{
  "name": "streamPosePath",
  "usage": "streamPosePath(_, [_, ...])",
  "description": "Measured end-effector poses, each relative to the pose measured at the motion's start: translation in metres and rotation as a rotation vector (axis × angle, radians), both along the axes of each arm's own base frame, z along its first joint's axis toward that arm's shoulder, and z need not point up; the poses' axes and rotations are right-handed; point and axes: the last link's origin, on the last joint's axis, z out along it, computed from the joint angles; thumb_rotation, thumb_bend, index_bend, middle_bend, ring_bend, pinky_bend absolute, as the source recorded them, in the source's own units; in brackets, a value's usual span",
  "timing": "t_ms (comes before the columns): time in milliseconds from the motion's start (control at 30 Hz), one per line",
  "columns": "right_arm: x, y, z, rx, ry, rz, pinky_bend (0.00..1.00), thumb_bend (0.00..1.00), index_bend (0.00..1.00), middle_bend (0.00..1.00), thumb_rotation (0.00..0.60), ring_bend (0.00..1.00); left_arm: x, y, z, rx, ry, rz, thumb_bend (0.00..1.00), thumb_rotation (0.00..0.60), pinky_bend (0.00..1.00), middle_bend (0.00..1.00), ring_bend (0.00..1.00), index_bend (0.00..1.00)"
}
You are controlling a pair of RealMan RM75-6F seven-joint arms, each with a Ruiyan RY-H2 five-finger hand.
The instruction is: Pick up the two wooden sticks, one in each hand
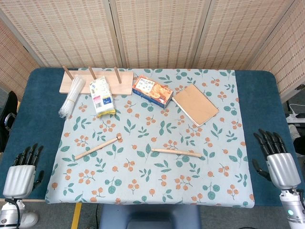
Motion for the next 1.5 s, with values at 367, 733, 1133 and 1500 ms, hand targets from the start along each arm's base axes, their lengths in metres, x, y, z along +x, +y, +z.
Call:
streamPosePath(367, [0.007, 0.006, 0.005, -0.011, -0.032, 0.03, 0.0, 0.34, 0.0, 0.0, 0.6, 0.0, 0.012, 0.01, -0.027, -0.065, -0.066, -0.066, 0.43, 0.6, 0.17, 0.16, 0.1, 0.08])
streamPosePath(733, [0.009, -0.014, 0.003, -0.012, -0.004, 0.031, 0.0, 0.34, 0.0, 0.0, 0.6, 0.0, 0.024, 0.07, -0.091, -0.108, -0.048, -0.123, 0.43, 0.6, 0.17, 0.23, 0.13, 0.19])
streamPosePath(1133, [0.001, -0.024, 0.002, 0.003, 0.02, 0.01, 0.0, 0.34, 0.0, 0.0, 0.6, 0.0, 0.03, 0.103, -0.146, -0.164, -0.025, -0.039, 0.39, 0.6, 0.17, 0.27, 0.15, 0.24])
streamPosePath(1500, [-0.001, -0.023, 0.001, 0.018, 0.018, 0.005, 0.0, 0.34, 0.0, 0.0, 0.6, 0.0, 0.029, 0.106, -0.156, -0.145, 0.084, -0.03, 0.39, 0.6, 0.17, 0.39, 0.2, 0.39])
